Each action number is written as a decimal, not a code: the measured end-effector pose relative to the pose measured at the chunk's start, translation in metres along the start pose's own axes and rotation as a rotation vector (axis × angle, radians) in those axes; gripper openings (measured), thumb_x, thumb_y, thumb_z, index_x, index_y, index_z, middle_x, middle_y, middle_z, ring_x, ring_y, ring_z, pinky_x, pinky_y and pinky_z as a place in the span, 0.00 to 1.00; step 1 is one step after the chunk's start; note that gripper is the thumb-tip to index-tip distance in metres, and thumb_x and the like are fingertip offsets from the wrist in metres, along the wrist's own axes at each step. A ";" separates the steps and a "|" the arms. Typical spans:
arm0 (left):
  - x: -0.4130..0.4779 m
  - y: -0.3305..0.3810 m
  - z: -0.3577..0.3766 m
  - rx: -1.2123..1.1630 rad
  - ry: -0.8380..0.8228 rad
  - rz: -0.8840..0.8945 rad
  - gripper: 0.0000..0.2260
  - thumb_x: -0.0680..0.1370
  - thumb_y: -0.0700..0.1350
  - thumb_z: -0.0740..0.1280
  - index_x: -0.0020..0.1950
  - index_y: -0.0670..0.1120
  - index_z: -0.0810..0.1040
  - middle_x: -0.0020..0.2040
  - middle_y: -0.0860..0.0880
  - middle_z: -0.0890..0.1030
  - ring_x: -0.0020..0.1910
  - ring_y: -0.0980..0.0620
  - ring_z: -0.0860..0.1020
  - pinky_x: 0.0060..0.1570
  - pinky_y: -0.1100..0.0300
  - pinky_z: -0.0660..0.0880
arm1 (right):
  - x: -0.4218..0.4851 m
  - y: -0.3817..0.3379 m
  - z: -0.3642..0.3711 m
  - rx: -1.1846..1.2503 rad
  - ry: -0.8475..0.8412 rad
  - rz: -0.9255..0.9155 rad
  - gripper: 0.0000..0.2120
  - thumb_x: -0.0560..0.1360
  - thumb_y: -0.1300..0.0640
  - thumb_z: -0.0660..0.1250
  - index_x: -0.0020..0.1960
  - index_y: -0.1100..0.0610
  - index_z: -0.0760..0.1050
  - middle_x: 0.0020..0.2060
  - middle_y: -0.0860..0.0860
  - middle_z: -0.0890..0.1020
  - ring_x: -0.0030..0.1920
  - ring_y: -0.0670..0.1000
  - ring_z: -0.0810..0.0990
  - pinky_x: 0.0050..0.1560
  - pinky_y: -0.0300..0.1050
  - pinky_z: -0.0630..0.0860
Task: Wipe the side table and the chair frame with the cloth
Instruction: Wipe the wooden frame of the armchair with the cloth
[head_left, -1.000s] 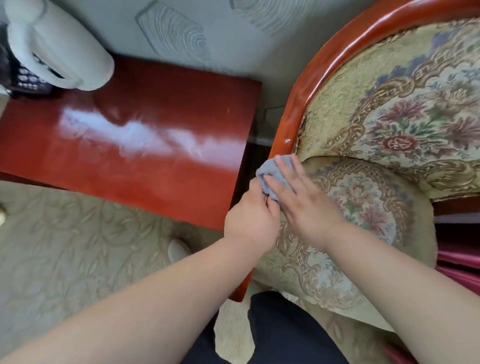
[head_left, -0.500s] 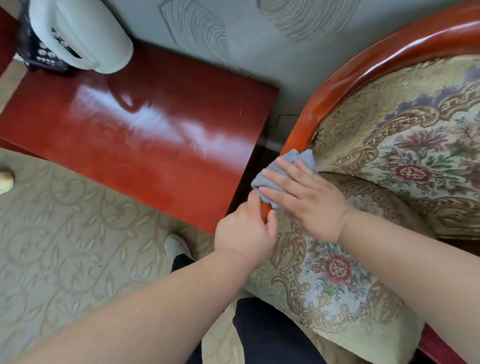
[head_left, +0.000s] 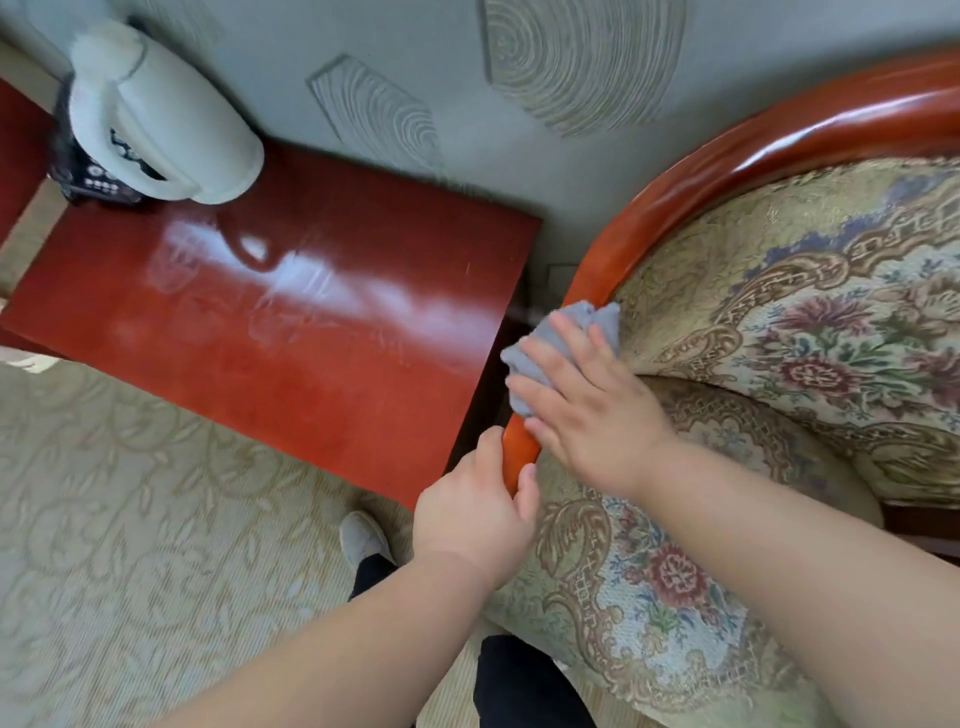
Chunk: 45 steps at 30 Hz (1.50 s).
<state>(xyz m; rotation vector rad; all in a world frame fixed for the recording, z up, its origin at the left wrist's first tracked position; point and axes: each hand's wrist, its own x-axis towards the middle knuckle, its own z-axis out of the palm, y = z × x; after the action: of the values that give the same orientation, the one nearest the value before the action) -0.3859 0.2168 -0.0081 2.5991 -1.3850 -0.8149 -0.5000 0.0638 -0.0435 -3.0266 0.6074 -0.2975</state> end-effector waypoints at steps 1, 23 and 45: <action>0.000 0.000 0.001 0.010 0.007 0.000 0.18 0.84 0.61 0.55 0.70 0.55 0.66 0.48 0.55 0.80 0.45 0.47 0.81 0.37 0.53 0.68 | -0.001 0.005 -0.001 -0.002 0.006 -0.034 0.19 0.83 0.45 0.60 0.68 0.53 0.78 0.74 0.57 0.73 0.80 0.66 0.60 0.79 0.66 0.57; 0.001 -0.001 -0.001 0.002 -0.035 -0.005 0.19 0.84 0.61 0.54 0.71 0.56 0.66 0.45 0.56 0.78 0.39 0.52 0.80 0.40 0.51 0.80 | 0.044 0.084 -0.041 -0.290 0.080 0.027 0.22 0.85 0.42 0.55 0.70 0.53 0.74 0.72 0.58 0.74 0.79 0.65 0.63 0.80 0.62 0.53; 0.130 0.110 -0.045 -0.300 0.131 0.147 0.26 0.78 0.53 0.69 0.74 0.53 0.66 0.61 0.48 0.81 0.57 0.41 0.81 0.53 0.50 0.76 | 0.055 0.161 -0.109 -0.450 0.171 0.525 0.22 0.85 0.45 0.55 0.67 0.59 0.74 0.61 0.62 0.78 0.69 0.67 0.72 0.79 0.65 0.53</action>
<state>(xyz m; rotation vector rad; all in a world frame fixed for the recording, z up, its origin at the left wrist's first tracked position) -0.3875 0.0423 0.0112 2.2537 -1.2874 -0.7513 -0.5321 -0.1059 0.0607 -3.0840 1.6378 -0.4421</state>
